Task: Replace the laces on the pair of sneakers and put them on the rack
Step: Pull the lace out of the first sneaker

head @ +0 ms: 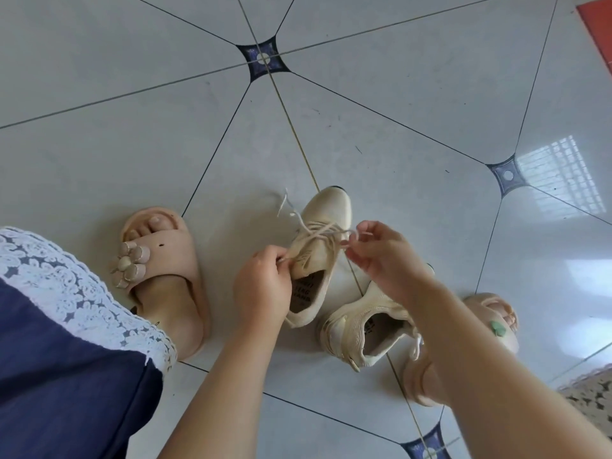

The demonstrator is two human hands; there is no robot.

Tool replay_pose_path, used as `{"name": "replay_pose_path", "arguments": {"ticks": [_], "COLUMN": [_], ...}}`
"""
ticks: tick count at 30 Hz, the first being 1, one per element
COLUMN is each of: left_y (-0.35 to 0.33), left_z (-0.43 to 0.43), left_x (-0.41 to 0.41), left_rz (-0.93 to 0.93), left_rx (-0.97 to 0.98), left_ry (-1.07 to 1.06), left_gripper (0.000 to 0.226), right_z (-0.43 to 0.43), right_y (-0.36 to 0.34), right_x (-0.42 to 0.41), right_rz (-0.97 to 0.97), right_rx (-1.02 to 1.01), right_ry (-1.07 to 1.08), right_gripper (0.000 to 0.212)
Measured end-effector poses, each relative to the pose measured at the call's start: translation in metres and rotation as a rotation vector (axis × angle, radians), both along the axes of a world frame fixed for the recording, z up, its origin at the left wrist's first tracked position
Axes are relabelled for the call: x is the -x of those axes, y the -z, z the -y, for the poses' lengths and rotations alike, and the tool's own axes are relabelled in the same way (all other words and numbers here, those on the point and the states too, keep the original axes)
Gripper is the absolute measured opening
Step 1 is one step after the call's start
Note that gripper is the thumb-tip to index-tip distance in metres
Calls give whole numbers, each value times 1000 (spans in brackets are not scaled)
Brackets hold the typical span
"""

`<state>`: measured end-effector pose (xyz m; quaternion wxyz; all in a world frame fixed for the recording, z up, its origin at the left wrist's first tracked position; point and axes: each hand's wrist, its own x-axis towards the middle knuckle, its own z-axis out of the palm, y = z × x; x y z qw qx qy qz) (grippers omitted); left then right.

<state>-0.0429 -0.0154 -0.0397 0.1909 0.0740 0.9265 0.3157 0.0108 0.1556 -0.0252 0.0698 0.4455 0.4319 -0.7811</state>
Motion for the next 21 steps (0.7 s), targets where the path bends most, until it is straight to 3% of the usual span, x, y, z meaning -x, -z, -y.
{"name": "replay_pose_path", "arguments": {"ticks": [6,12,16,21], "left_y": [-4,-15,-15,-10], "left_z": [1,-24,-30,-21], "left_x": [-4,-13,-18,-14], "left_rz": [22,-230,-168,-156], "left_rx": [39,-148,-125,-79], "left_ry": [-25,124,221,260], "left_gripper": [17,16,39,32], "right_z": [33,41,39,35], "right_y": [25,26,27,25], "right_x": [-11,-4,-3,4], "right_rz": [151,112,107,103], "right_rx": [-297,-268,-321,-359], "right_ry": [-76,-124,-80,-155], "right_gripper": [25,15,11,7]}}
